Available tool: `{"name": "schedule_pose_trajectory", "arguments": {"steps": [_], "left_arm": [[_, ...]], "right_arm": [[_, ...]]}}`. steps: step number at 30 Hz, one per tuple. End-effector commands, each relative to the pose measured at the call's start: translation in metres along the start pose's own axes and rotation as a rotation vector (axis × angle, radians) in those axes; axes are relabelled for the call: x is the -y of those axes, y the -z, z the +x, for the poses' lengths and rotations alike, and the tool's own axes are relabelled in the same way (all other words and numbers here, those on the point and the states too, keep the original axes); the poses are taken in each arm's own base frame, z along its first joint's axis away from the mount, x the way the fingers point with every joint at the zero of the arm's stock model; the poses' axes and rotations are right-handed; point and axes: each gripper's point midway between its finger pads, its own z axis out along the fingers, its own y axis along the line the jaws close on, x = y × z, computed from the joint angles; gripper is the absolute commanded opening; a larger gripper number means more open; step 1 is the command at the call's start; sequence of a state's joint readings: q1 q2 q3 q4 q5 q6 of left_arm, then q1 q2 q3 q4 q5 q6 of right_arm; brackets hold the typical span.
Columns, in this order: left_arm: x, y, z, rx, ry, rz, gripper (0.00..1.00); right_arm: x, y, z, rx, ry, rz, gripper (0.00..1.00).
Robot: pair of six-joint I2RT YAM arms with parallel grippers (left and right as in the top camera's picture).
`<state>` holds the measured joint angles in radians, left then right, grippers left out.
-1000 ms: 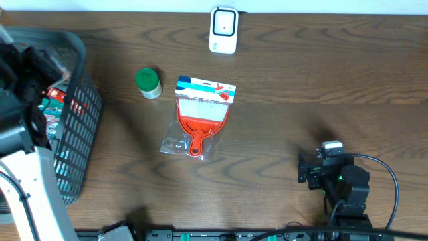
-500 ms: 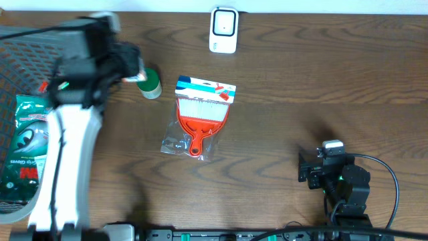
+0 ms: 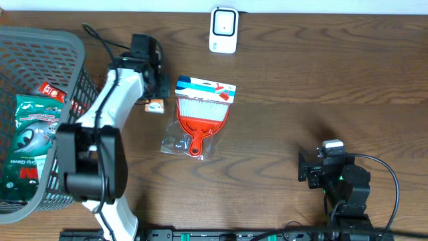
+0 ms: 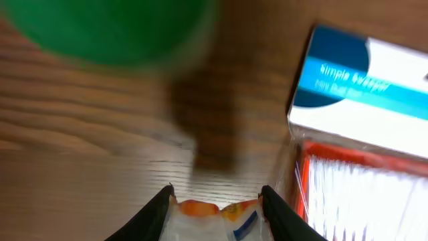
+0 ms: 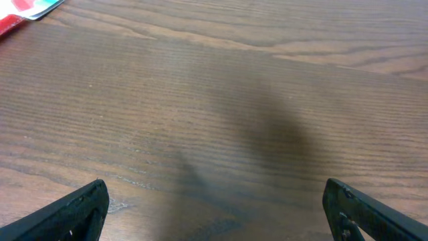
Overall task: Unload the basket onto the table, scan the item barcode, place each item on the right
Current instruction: 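Lift the orange box out and carry it toward the table center, then lower the orange box beside the dustpan and release it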
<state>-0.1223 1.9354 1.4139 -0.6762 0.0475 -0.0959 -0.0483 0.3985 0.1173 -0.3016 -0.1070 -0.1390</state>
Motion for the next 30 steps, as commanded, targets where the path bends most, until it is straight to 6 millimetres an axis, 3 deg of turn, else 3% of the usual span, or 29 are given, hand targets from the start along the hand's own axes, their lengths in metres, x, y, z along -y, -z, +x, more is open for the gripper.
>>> {"name": "schedule_pose_trajectory", "arguments": {"steps": [1,6,8,15,22,26,29,30], "left_arm": [[0.012,-0.012,0.011,-0.036,-0.051,-0.005,0.37],[0.028,-0.012,0.012,-0.031,-0.089,0.008,0.38],[0.030,-0.012,0.012,-0.030,-0.092,0.009,0.43],[0.015,-0.013,0.012,-0.028,-0.094,-0.058,0.43],[0.010,-0.026,0.033,-0.064,-0.094,-0.069,0.43],[0.008,-0.029,0.035,-0.064,-0.091,-0.071,0.44],[0.008,-0.029,0.030,-0.045,-0.088,-0.069,0.68],[0.008,-0.029,0.029,-0.038,-0.088,-0.069,0.71]], "right_arm": [[0.001,0.000,0.001,0.000,-0.012,0.007,0.99],[0.001,0.000,0.000,0.001,-0.012,0.007,0.99],[0.002,0.000,0.000,0.002,-0.012,0.008,0.99],[0.002,0.000,-0.001,0.005,-0.012,0.008,0.99],[0.002,0.000,-0.001,0.007,-0.012,0.008,0.99],[0.002,0.000,-0.001,0.007,-0.012,0.008,0.99],[0.002,0.000,-0.001,0.008,-0.011,0.008,0.99],[0.002,0.000,-0.001,0.008,-0.011,0.008,0.99]]}}
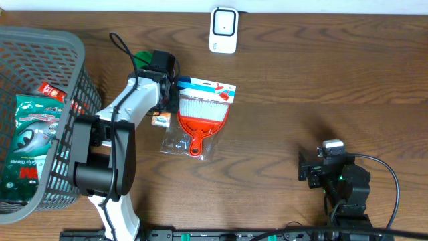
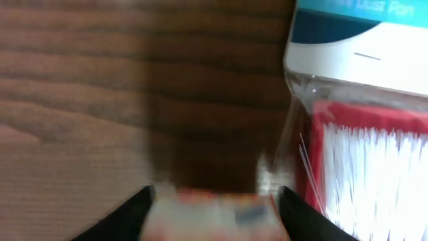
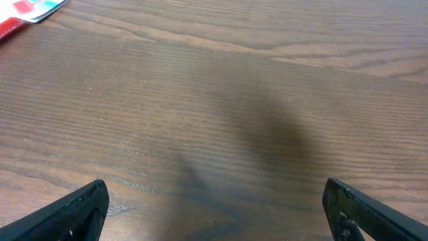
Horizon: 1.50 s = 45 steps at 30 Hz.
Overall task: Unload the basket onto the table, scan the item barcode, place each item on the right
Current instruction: 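Lower the orange box beside the dustpan and release it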
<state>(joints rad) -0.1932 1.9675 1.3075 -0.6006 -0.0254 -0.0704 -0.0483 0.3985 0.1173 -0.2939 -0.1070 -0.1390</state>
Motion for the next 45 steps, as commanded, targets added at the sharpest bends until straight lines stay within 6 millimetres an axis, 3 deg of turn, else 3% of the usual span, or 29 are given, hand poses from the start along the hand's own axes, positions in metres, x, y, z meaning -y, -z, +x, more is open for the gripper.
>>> {"name": "schedule_pose_trajectory", "arguments": {"steps": [1,6,10,14,19,22,24,26,28,31,33,39,42,45], "left_arm": [[-0.006,0.004,-0.007,0.029,0.002,-0.016,0.75],[-0.012,0.030,-0.023,0.107,-0.004,-0.025,0.81],[-0.018,0.098,-0.048,0.272,0.005,-0.051,0.89],[-0.020,0.212,-0.074,0.557,-0.027,-0.057,0.94],[-0.029,0.383,-0.080,1.017,-0.155,-0.149,0.95],[-0.074,0.460,-0.066,1.219,-0.050,-0.344,0.94],[-0.116,0.486,-0.048,1.255,0.073,-0.499,0.95],[-0.154,0.489,-0.031,1.205,0.145,-0.624,0.94],[-0.187,0.472,-0.015,1.086,0.174,-0.712,0.94],[-0.237,0.421,0.005,0.847,0.229,-0.760,0.94],[-0.259,0.385,0.008,0.762,0.271,-0.695,0.93],[-0.286,0.274,0.025,0.495,0.367,-0.444,0.93],[-0.289,0.235,0.047,0.346,0.406,-0.389,0.93],[-0.284,0.216,0.056,0.295,0.415,-0.334,0.93]], "right_arm": [[0.001,0.000,0.001,0.000,-0.012,0.007,0.99],[0.001,0.000,0.001,0.000,-0.012,0.007,0.99],[0.001,0.000,0.001,0.000,-0.012,0.007,0.99],[0.001,0.000,0.001,0.000,-0.012,0.007,0.99],[0.002,0.000,0.000,0.004,-0.012,0.007,0.99],[0.001,0.000,0.000,0.004,-0.012,0.007,0.99],[0.002,0.000,0.000,0.004,-0.012,0.007,0.99],[0.002,0.000,0.000,0.004,-0.012,0.007,0.99],[0.001,0.000,0.000,0.004,-0.012,0.007,0.99],[0.001,0.000,0.000,0.004,-0.012,0.007,0.99],[0.001,0.000,0.000,0.004,-0.012,0.007,0.99],[0.001,0.000,0.000,0.003,-0.012,0.007,0.99],[0.001,0.000,0.000,0.004,-0.012,0.007,0.99],[0.001,0.000,0.000,0.004,-0.012,0.007,0.99]]}}
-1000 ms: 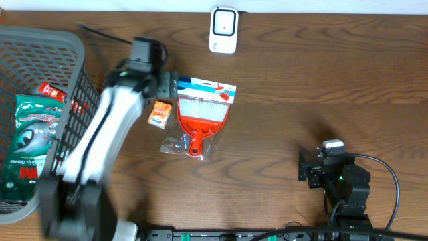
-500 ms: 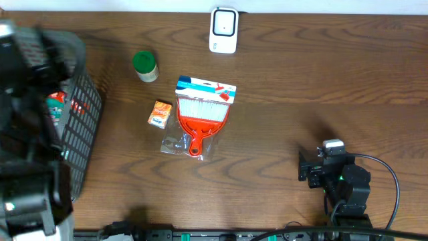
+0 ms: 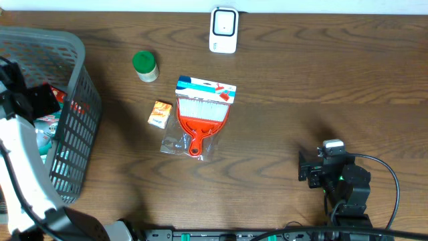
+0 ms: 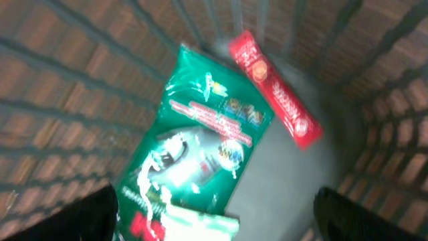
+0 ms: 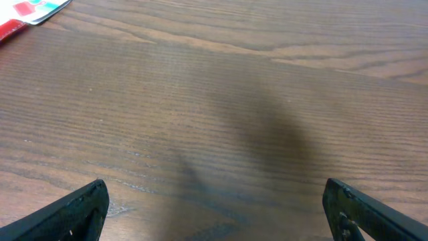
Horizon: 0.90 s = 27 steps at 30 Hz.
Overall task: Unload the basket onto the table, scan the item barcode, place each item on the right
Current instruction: 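Lower the orange box beside the dustpan and release it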
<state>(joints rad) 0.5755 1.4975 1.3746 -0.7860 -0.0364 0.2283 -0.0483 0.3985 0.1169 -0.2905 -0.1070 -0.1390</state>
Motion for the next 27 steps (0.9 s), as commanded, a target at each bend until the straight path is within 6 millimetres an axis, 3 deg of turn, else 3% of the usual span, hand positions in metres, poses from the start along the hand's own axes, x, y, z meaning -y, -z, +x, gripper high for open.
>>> {"name": "schedule_pose_trajectory", "arguments": {"steps": [1,7,12,20,27], "left_arm": [[0.009,-0.001,0.004,-0.001,0.023,0.063,0.93],[0.009,0.004,0.003,0.021,0.024,0.062,0.93],[0.011,-0.013,0.010,-0.026,0.015,0.072,0.94],[0.015,-0.050,0.056,-0.242,-0.001,0.079,0.94],[0.022,-0.042,0.091,-0.395,0.011,0.106,0.94]], "right_arm": [[0.001,0.000,0.000,0.001,-0.013,0.006,0.99],[0.001,0.000,-0.001,0.006,-0.012,0.005,0.99],[0.001,0.000,-0.001,0.006,-0.012,0.003,0.99],[0.001,0.000,-0.002,0.009,-0.012,0.004,0.99],[0.001,0.000,-0.003,0.013,-0.011,0.004,0.99]]}}
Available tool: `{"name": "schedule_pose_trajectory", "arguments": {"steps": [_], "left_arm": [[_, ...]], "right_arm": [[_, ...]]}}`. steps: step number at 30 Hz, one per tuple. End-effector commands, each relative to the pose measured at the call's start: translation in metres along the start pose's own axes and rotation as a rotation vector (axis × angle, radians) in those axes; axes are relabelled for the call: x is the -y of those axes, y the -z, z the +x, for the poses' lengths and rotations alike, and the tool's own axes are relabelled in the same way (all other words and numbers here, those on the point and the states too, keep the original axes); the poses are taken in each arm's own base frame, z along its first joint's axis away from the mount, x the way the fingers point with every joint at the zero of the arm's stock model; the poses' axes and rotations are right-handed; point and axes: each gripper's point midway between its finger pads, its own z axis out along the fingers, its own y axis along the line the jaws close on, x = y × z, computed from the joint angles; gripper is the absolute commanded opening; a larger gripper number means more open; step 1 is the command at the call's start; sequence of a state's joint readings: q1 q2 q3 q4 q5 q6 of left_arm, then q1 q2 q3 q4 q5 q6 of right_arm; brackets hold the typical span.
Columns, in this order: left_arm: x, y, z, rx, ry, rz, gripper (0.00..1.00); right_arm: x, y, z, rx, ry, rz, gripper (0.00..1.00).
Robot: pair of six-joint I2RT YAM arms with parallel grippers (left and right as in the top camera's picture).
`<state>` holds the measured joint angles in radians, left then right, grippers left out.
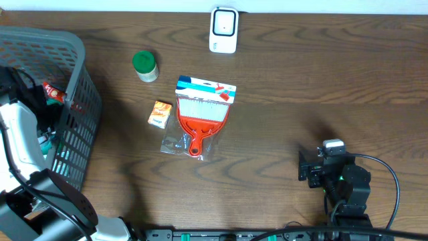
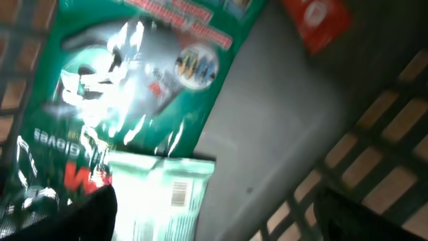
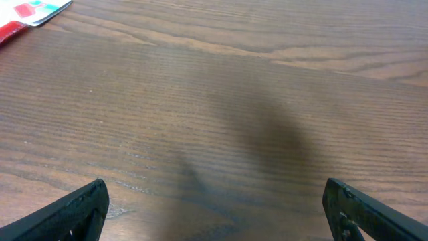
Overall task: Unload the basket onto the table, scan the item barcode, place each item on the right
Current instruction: 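Lower the orange box beside the dustpan and release it, then move the left gripper back into the basket toward the green glove pack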
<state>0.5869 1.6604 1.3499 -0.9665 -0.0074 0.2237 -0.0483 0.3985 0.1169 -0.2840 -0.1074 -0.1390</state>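
My left gripper (image 2: 212,224) is open deep inside the grey basket (image 1: 75,47), right above a green glove bag (image 2: 127,87) whose white label carries a barcode (image 2: 179,194). A red packet (image 2: 314,17) lies beside the bag on the basket floor. The white scanner (image 1: 224,30) stands at the table's far edge. A small orange packet (image 1: 158,114) lies left of the red dustpan set (image 1: 200,114), and a green-lidded jar (image 1: 144,65) stands behind it. My right gripper (image 3: 214,214) is open over bare wood at the front right.
The basket's mesh walls (image 2: 374,134) close in around my left gripper. The right arm (image 1: 334,175) with its cable sits near the front edge. Brown wood tabletop (image 1: 321,87) stretches between the dustpan set and the right arm.
My left gripper has dropped lower in the basket, so the green glove bag and its barcode label now fill the view. It stays open. The right arm has not moved.
My left gripper was shut on the small orange packet by the green-lidded jar. Then its jaws stood wider round the packet beside the dustpan set. Later the packet lay alone on the table with the gripper open over the basket, and now it is low above the glove bag.
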Motion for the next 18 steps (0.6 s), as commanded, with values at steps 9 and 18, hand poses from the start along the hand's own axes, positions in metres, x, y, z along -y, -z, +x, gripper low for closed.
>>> {"name": "schedule_pose_trajectory", "arguments": {"steps": [9,18], "left_arm": [[-0.005,0.010,0.065,-0.263,0.104,-0.070,0.94],[-0.014,0.008,0.053,-0.213,0.128,-0.113,0.94]], "right_arm": [[0.000,0.000,-0.006,0.025,-0.037,-0.001,0.99],[0.000,0.000,-0.006,0.025,-0.041,-0.001,0.99]]}}
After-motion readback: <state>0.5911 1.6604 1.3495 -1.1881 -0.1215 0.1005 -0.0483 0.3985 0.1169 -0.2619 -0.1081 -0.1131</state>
